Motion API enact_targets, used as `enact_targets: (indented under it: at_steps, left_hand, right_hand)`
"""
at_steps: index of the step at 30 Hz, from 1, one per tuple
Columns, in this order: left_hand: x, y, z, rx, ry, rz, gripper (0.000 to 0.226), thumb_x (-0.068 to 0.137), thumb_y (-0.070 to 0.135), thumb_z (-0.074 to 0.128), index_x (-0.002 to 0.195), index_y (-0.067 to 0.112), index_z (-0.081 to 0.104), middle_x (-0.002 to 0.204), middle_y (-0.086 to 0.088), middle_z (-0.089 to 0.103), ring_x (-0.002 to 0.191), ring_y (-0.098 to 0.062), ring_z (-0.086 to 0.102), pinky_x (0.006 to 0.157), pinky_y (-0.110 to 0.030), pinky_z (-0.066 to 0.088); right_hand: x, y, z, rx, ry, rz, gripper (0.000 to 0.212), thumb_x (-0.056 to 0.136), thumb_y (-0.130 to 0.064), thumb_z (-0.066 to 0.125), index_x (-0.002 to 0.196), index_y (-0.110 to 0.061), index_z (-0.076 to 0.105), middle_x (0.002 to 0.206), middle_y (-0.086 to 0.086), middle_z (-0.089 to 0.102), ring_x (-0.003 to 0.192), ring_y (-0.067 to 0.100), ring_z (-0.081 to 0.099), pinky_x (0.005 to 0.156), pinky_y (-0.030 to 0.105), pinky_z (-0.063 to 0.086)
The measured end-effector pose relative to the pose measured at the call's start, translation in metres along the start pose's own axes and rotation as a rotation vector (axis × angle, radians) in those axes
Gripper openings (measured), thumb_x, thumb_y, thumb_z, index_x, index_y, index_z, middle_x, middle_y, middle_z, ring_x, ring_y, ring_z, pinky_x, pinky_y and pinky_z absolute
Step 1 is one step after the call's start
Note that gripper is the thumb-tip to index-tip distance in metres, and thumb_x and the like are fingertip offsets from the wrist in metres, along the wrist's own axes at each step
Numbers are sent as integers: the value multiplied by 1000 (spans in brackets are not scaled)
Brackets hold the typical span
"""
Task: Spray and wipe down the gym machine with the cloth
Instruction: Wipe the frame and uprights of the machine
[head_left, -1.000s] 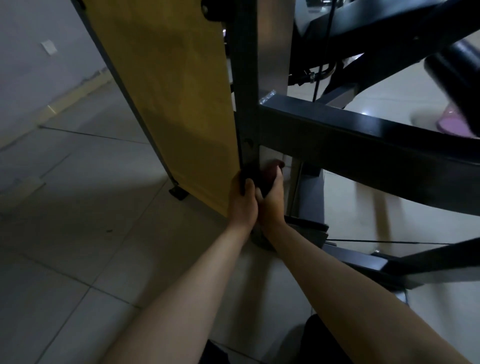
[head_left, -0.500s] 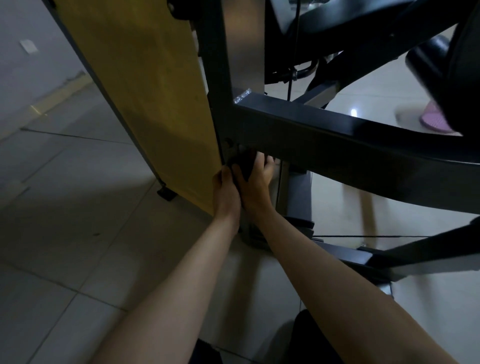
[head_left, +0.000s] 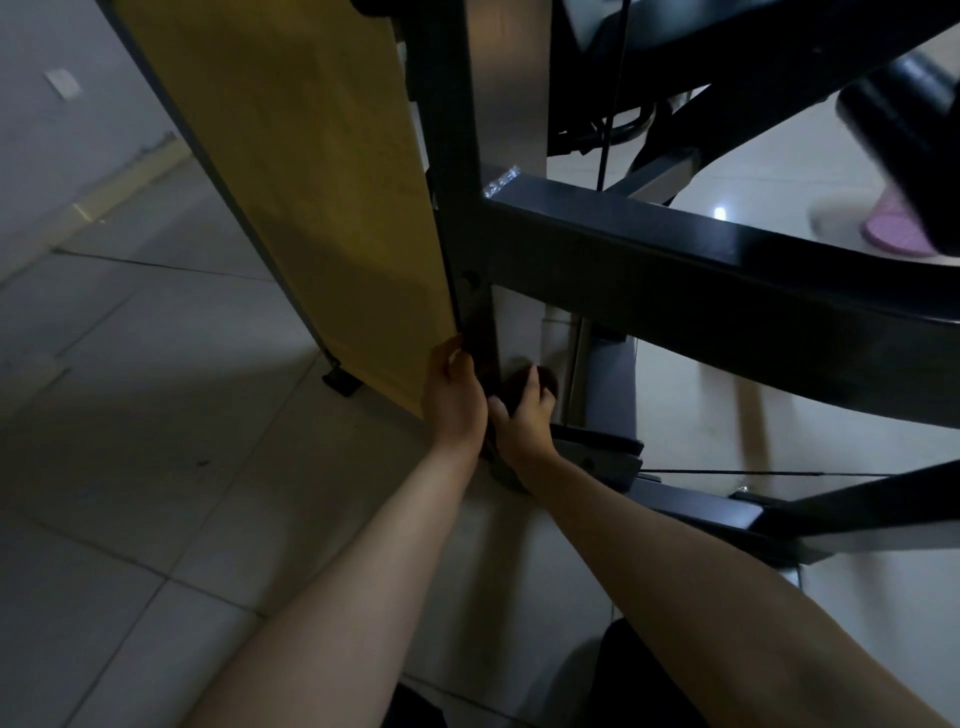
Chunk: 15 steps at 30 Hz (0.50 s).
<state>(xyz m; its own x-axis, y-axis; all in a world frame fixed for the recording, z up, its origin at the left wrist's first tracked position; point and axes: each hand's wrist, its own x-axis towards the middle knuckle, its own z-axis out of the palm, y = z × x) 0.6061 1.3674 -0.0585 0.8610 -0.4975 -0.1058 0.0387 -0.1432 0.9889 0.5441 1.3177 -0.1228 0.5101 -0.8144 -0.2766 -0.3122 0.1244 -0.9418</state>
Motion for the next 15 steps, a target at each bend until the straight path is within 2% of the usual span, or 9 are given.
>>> enact_targets:
  at_steps: [2,4,6,7,9,11,13,15]
  left_hand:
    - [1,1,-1,4,-5,1,26,106,27,41,125,26,59,125,-3,64,114,-24,61,101,-48,50]
    - [1,2,1,-4,12,25,21,106,22,43,120,24,58,121,-5,64,112,-25,61,96,-40,51]
    - [0,4,4,-38,28,25,17,105,20,44,114,25,58,116,-4,64,109,-26,62,90,-36,52]
    - [1,3,6,-64,27,23,16,105,23,44,110,29,59,115,-4,65,107,-26,63,90,-41,54]
    - [0,2,7,-93,15,-3,16,105,29,46,105,38,58,114,-1,67,105,-23,66,92,-48,55]
    - [-2,1,8,-81,5,9,13,105,29,47,103,39,55,114,0,66,105,-20,66,95,-47,55]
    - [-2,2,10,-77,15,43,11,105,25,48,106,35,54,117,-2,65,108,-21,64,97,-46,54]
    - [-1,0,10,-49,25,72,12,106,20,46,111,28,54,116,-2,64,109,-22,63,94,-38,53]
  right_hand:
    - [-6,-3,-7,-4,34,-117,75,100,-28,57,160,-24,12,163,5,9,147,29,23,118,39,29]
    - [-14,-23,-16,-44,138,-336,74,98,-24,60,159,-19,18,158,5,20,142,21,30,116,34,32]
    - [-14,-50,-18,-63,277,-593,64,94,-22,65,150,-19,33,142,-1,33,129,14,40,105,27,41]
    - [-12,-62,-17,-59,316,-651,56,93,-23,66,142,-23,39,134,-4,35,124,13,43,101,27,44]
    - [-9,-75,-11,-29,316,-624,46,91,-31,66,130,-24,44,130,-2,36,122,17,42,100,34,45]
    - [-6,-72,-10,-16,269,-546,42,91,-41,59,125,-20,46,131,3,38,124,22,38,104,44,42]
    - [3,-64,-12,31,200,-441,44,94,-50,49,129,-25,40,138,2,35,132,24,32,110,49,34]
    - [17,-52,-14,124,166,-327,44,99,-53,40,139,-38,30,148,-3,29,142,26,24,116,55,28]
